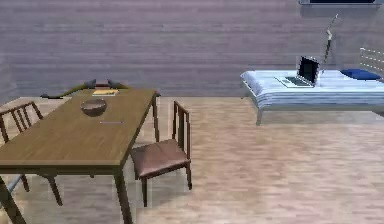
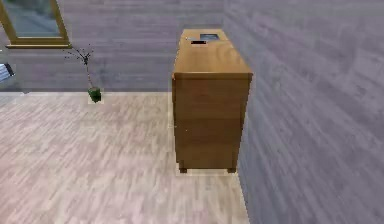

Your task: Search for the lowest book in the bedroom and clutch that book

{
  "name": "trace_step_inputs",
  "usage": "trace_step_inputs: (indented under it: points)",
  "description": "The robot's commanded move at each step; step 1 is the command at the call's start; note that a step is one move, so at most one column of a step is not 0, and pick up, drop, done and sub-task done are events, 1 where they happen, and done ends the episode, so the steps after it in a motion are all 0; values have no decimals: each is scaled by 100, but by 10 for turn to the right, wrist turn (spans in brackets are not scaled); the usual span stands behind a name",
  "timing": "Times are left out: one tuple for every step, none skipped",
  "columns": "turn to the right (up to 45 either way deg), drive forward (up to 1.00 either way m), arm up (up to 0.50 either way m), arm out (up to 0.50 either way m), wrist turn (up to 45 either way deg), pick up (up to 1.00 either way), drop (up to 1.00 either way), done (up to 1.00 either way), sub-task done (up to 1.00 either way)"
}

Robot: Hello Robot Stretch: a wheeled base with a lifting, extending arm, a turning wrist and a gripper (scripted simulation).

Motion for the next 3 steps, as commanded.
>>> trace_step_inputs:
  points:
    - [0,25,0,0,0,0,0,0,0]
    - [450,0,0,0,0,0,0,0,0]
    - [210,0,0,0,0,0,0,0,0]
